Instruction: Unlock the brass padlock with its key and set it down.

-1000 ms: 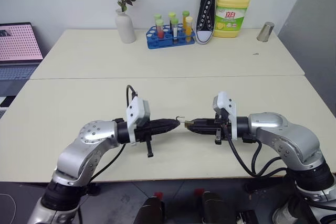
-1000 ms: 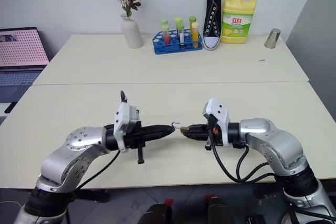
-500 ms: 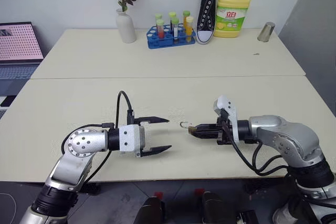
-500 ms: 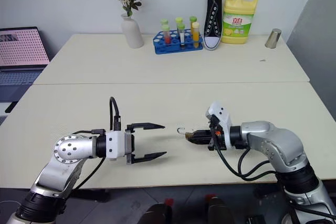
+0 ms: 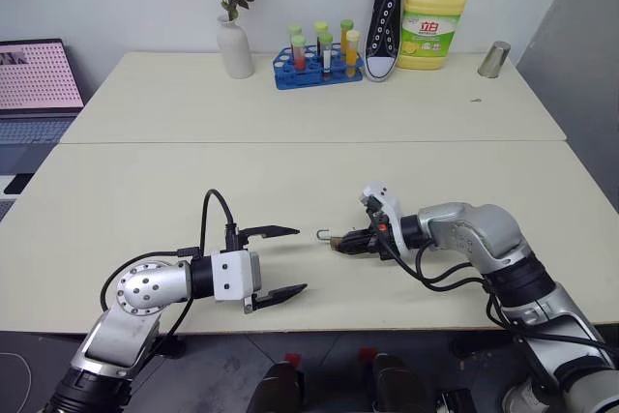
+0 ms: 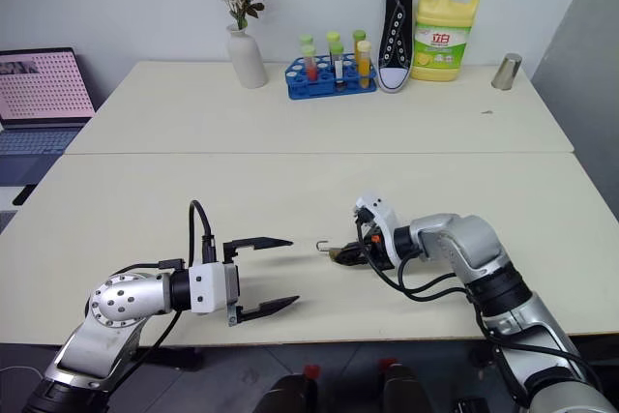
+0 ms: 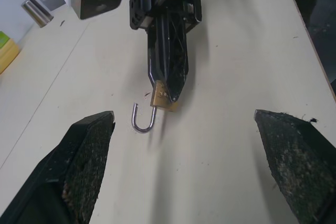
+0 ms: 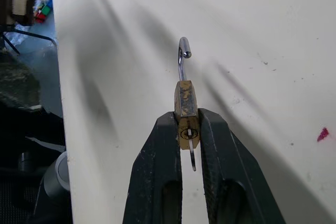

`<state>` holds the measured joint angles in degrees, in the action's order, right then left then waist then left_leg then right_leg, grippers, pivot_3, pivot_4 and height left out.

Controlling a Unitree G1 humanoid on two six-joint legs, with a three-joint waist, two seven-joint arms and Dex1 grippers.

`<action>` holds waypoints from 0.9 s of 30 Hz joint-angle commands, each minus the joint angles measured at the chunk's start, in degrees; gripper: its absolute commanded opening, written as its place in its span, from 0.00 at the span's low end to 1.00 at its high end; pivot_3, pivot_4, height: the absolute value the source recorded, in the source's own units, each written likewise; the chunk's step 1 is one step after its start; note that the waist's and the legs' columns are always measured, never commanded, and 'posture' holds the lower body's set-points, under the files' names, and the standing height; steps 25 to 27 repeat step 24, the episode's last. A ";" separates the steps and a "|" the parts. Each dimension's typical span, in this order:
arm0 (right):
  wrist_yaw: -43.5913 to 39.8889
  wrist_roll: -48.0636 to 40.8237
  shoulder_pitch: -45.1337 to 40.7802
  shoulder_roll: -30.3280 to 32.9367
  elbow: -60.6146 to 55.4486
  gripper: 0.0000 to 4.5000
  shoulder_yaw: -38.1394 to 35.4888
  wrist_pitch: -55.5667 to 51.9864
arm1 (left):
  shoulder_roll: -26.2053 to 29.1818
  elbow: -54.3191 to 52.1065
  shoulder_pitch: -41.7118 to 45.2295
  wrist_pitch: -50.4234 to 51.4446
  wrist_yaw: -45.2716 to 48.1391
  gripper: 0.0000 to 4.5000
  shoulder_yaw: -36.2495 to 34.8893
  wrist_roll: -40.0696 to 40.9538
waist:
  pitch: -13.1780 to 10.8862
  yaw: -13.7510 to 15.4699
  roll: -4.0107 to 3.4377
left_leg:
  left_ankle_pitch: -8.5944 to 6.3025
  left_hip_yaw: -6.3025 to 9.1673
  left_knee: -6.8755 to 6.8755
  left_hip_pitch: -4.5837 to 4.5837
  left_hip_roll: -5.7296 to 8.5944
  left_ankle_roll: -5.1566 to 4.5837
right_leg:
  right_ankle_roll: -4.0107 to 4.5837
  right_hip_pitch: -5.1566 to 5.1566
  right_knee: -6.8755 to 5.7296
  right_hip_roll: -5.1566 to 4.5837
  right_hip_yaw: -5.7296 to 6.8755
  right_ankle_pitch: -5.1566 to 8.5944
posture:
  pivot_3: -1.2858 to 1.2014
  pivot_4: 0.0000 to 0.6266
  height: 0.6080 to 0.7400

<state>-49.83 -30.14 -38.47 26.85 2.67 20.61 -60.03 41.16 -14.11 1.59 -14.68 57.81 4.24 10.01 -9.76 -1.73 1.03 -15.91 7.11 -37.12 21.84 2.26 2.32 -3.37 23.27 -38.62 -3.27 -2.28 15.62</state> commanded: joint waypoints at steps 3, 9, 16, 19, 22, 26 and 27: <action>-3.53 4.33 -1.01 4.87 -0.61 0.43 0.15 4.58 | -0.32 -1.05 -1.14 9.23 -2.82 1.00 -2.77 4.96 | -0.02 -0.09 -0.03 | 0.00 0.00 0.02 -0.01 0.01 -0.01 | 0.00 0.01 0.00 0.00 0.01 0.00 | 0.52 0.24 1.00; -6.34 7.45 3.22 14.14 -10.07 0.93 -1.90 11.83 | 0.01 -2.66 1.05 19.03 -4.92 1.00 -2.99 6.37 | -0.04 -0.09 -0.07 | 0.00 0.00 0.02 0.01 0.02 -0.01 | -0.01 0.00 0.02 0.02 0.06 0.01 | 0.52 0.24 1.00; -8.95 3.96 14.61 23.31 -28.99 0.99 -11.82 18.24 | 3.95 -5.34 2.69 24.99 -2.58 1.00 -3.07 6.05 | -0.06 -0.24 -0.07 | 0.00 -0.03 0.03 0.00 -0.02 0.00 | -0.02 0.00 0.03 0.04 0.03 0.01 | 0.52 0.24 1.00; -6.91 3.04 16.67 22.91 -30.89 0.99 -14.17 16.65 | 4.67 -5.93 2.99 26.55 -1.25 1.00 -3.51 7.65 | -0.06 -0.19 -0.07 | 0.00 -0.04 0.04 -0.02 -0.05 0.00 | -0.02 -0.02 0.02 0.07 0.03 0.01 | 0.52 0.24 1.00; -5.54 3.28 17.68 22.12 -30.79 0.99 -14.60 16.66 | 4.94 -5.60 3.22 26.02 -0.51 1.00 -3.62 7.41 | -0.06 -0.12 -0.06 | 0.00 -0.05 0.03 -0.01 -0.04 0.00 | -0.01 -0.03 0.01 0.06 0.02 0.01 | 0.52 0.24 1.00; -5.13 3.80 17.96 21.88 -30.58 0.99 -14.28 17.13 | 5.05 -5.52 3.13 25.34 0.44 1.00 -3.63 7.57 | -0.06 -0.12 -0.06 | 0.00 -0.05 0.03 -0.01 -0.04 0.00 | -0.01 -0.03 0.01 0.06 0.02 0.01 | 0.52 0.24 1.00; -5.13 3.80 17.96 21.88 -30.58 0.99 -14.28 17.13 | 5.05 -5.52 3.13 25.34 0.44 1.00 -3.63 7.57 | -0.06 -0.12 -0.06 | 0.00 -0.05 0.03 -0.01 -0.04 0.00 | -0.01 -0.03 0.01 0.06 0.02 0.01 | 0.52 0.24 1.00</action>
